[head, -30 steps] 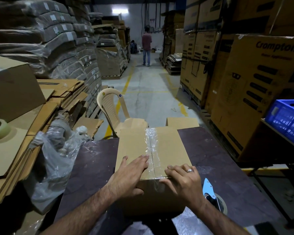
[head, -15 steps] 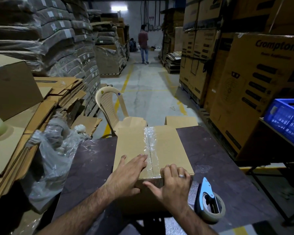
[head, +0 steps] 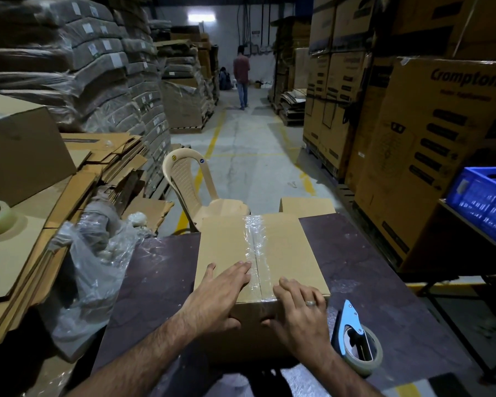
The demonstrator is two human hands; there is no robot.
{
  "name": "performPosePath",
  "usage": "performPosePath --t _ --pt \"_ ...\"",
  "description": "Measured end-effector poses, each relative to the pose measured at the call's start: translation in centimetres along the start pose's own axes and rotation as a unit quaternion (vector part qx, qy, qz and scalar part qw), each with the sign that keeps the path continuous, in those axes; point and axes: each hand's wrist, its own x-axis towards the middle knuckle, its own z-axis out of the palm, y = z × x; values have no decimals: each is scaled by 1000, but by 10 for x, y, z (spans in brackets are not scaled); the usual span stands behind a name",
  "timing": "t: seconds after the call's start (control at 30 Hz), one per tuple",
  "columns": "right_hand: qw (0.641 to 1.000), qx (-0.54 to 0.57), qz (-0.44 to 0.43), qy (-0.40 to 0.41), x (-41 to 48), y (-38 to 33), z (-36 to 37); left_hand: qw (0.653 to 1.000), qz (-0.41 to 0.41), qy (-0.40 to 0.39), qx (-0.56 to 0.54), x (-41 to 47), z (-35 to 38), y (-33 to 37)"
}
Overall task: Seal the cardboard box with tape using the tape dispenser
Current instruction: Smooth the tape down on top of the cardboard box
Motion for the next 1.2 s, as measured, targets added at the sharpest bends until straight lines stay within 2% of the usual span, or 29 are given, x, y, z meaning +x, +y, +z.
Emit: performPosePath --t 0.13,0.27,0.4,0.57,0.7,0.9,1.07,1.13,1.2 --pt "999 25 -29 -10 -3 11 -4 1000 1 2 2 0 -1 1" --pt "998 51 -33 32 7 15 -9 1000 -1 20 -6 -1 -1 2" --pt "995 72 -25 69 14 15 -12 998 -6 62 -28 0 2 1" --pt "993 89 5 72 9 11 -6 996 1 92 -13 2 9 -1" --pt "997 68 -11 34 0 12 2 1000 9 9 5 2 4 -2" --pt "996 74 -7 44 8 13 -4 997 11 81 -15 2 13 -4" --pt "996 66 -2 61 0 7 3 1000 5 -9 10 2 1 0" --pt "998 45 -13 42 -2 8 5 1000 5 -12 8 1 0 0" --pt "998 49 -16 37 3 9 -1 1000 9 23 -16 0 3 -1"
